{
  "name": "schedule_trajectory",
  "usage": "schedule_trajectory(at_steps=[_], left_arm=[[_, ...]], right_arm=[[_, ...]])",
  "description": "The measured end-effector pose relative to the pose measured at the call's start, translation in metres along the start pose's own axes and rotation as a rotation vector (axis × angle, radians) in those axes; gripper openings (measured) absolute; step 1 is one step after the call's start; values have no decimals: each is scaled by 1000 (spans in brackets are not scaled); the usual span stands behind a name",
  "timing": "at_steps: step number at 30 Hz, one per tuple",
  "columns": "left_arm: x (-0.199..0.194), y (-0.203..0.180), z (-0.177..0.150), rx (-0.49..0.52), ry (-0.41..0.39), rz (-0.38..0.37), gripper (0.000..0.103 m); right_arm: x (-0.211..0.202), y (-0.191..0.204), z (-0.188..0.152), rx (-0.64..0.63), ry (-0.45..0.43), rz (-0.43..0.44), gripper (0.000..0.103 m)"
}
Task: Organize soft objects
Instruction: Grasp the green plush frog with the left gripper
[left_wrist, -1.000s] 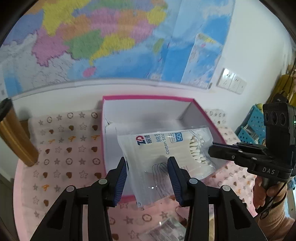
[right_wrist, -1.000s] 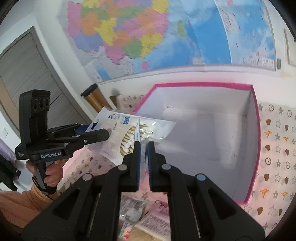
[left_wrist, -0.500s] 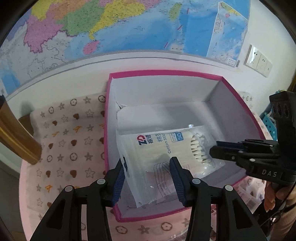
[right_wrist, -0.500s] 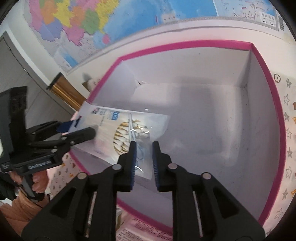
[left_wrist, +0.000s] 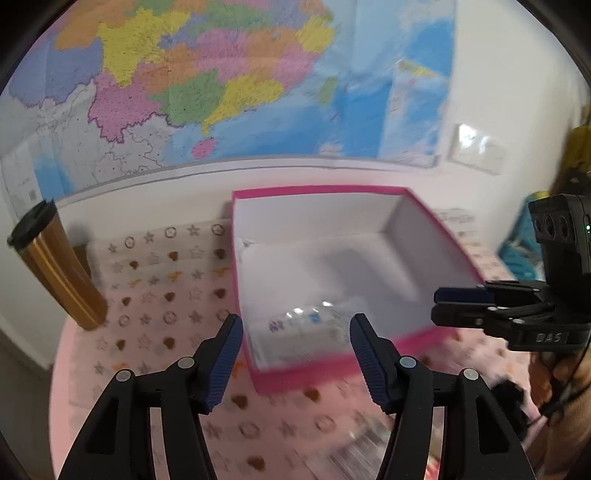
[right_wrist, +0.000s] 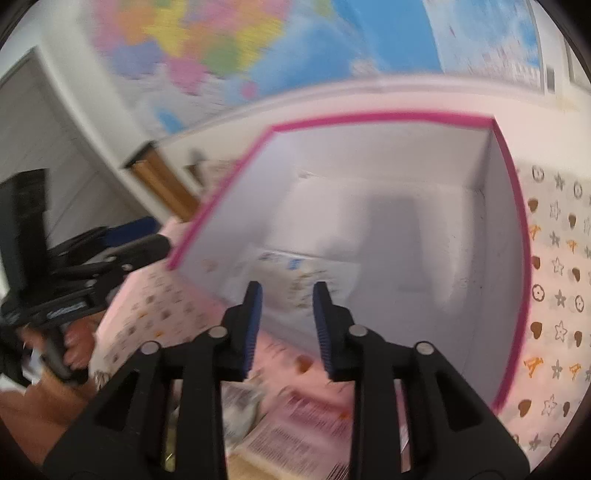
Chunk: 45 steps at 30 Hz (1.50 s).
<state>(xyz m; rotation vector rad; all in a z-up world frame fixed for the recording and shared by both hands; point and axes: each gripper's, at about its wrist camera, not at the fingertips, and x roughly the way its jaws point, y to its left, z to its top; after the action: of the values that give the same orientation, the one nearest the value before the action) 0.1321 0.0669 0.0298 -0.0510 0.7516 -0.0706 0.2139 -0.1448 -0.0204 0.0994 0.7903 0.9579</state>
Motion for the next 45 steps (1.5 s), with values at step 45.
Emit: schedule_trajectory(at_steps=[45], left_arm=[[-66, 11, -190, -190, 132, -260, 47]], right_arm=[[14, 103, -149, -193, 196, 167, 55]])
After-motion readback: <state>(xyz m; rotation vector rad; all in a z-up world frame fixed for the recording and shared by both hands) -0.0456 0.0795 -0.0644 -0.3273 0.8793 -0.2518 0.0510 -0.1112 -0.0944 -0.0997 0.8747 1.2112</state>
